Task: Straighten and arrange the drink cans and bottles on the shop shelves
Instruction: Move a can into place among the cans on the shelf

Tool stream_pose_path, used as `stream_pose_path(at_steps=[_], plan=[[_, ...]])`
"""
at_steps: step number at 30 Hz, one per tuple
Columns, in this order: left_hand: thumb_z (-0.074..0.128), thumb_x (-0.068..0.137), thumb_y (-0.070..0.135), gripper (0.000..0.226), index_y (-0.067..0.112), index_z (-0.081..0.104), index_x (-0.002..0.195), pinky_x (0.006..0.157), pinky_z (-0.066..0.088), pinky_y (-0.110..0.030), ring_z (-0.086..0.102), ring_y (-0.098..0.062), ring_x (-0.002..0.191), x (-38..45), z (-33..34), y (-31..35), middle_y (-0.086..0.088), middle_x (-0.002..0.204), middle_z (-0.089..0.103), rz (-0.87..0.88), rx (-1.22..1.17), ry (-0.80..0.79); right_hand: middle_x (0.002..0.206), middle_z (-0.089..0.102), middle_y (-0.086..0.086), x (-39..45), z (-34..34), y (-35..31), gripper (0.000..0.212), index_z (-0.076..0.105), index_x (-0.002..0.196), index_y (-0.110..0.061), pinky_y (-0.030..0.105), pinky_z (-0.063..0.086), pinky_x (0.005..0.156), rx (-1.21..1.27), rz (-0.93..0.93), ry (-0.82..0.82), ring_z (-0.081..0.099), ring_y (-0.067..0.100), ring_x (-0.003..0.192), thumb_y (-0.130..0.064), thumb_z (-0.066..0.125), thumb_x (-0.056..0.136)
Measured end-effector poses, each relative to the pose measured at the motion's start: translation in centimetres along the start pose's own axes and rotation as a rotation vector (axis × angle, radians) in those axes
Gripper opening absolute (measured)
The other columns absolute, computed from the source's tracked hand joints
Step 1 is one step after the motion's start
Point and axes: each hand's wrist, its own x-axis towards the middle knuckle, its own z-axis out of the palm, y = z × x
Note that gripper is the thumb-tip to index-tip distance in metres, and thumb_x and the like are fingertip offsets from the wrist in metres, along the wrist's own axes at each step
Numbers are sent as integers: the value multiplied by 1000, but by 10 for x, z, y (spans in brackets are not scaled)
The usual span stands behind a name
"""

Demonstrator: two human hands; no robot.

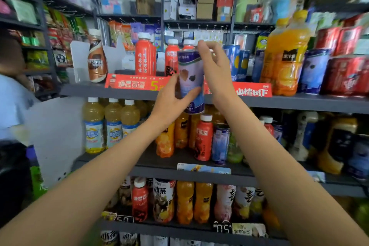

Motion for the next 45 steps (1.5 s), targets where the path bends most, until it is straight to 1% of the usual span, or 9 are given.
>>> stream_pose_path(at_steps=[4,11,15,20,23,29,34,39,45], plan=[[64,85,30,37,18,50,117,83,49,-15,59,-2,101,17,16,2,8,111,60,48,-14,-35,87,58,-1,6,-15,-8,23,54,98,-9,13,47,65,-19,26,73,56,5,77,-21,35,101],[63,86,30,35,17,50,115,75,41,-4,54,9,92,26,85,13,16,103,56,126,-100,-125,89,57,18,-6,-74,5,19,51,111,-12,30,43,76,-171,-89,213,55,28,82,-19,52,94],[60,87,33,24,18,49,102,67,38,-6,54,6,81,21,134,23,22,90,53,165,-165,-162,110,56,17,-18,-116,8,48,41,125,-8,35,46,90,-268,-99,295,55,31,110,-26,60,84],[57,80,50,40,22,51,108,74,43,-10,57,4,91,22,194,47,15,98,60,187,-250,-179,112,58,7,-25,-180,2,30,48,121,-2,19,48,87,-260,-125,370,57,13,104,-12,53,93],[58,81,49,48,16,52,116,81,48,-17,59,-5,100,29,232,63,4,110,62,169,-251,-103,121,58,10,-24,-225,4,34,50,125,-7,35,48,97,-263,-128,290,55,19,115,-11,43,92],[61,82,44,46,15,56,117,80,45,-12,58,-11,102,62,286,92,2,115,62,121,-78,12,137,47,13,-9,-306,21,74,20,146,-8,36,46,100,-464,8,-22,53,23,120,-12,58,83],[59,83,35,39,16,57,117,87,50,-41,62,-19,96,87,312,90,-1,106,61,44,147,91,135,47,17,24,-329,43,86,19,145,-5,31,41,100,-732,-33,50,48,28,122,-7,71,77],[48,87,5,43,14,51,129,91,46,-30,58,-18,103,79,318,78,-7,121,55,94,394,9,126,50,20,51,-344,66,93,11,146,-7,33,45,86,-871,31,54,54,35,110,-12,71,74],[43,88,3,45,13,50,131,93,38,-26,51,-22,114,65,329,66,-7,126,54,192,506,-13,131,46,18,48,-348,72,96,12,145,-4,33,43,90,-954,-1,72,50,32,116,-21,75,75]])
